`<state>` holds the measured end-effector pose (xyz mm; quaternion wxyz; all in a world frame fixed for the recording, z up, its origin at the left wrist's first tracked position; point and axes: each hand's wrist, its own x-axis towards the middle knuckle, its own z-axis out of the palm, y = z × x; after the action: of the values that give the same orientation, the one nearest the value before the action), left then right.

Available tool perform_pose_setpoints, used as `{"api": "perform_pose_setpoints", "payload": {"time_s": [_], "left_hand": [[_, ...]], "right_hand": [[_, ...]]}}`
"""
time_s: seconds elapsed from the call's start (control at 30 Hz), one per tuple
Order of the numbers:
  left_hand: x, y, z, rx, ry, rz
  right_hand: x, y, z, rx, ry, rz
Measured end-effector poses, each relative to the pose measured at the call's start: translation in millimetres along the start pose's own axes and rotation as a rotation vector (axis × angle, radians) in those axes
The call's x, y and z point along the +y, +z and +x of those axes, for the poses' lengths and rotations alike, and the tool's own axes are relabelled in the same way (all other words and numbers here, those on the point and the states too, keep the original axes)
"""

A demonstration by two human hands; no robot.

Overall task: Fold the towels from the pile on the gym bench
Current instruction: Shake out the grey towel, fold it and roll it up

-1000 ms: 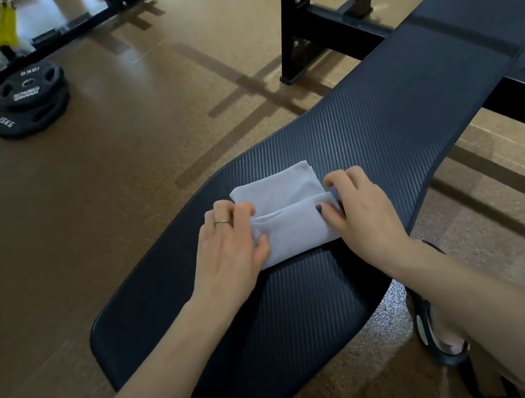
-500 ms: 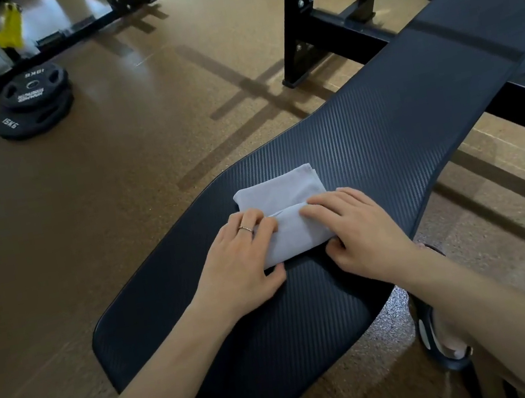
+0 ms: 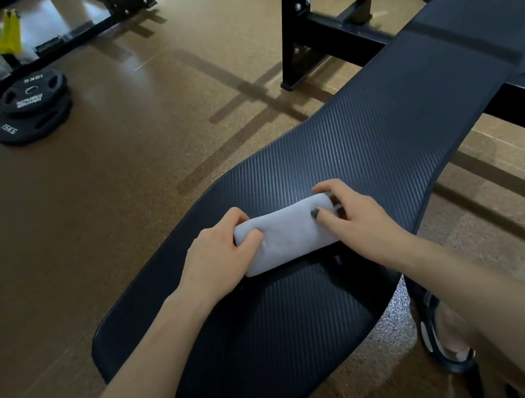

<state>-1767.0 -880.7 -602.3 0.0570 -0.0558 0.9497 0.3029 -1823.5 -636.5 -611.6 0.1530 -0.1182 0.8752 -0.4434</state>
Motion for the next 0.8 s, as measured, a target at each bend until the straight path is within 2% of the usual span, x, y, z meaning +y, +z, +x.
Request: {"api": "perform_pose_setpoints", "payload": {"time_s": [0.1,0.33,0.57,0.7,0.73,0.8], "left_hand": [[-1,3,1,-0.009,-0.03,0.035],[4,8,-9,-0.023,-0.009,0.315],[11,15,-54,-0.077,0.087,0.281],[21,25,-91,-0.169,0.112,0.29],[21,29,-100,-0.169,0.13,0.33],[19,32,-111,-0.051,0.255,0.511]], "right_hand": [[0,6,1,0.023,0.001,-0.024],[-1,16,0,0.014,-0.053,-0.154],[2,26,-38,-0.022,-0.061,-0.148],[3,32,-77,-0.046,-0.047,-0.146],[4,33,-85,-0.046,-0.04,-0.143],[6,35,-95,-0.028,-0.035,-0.134]]}}
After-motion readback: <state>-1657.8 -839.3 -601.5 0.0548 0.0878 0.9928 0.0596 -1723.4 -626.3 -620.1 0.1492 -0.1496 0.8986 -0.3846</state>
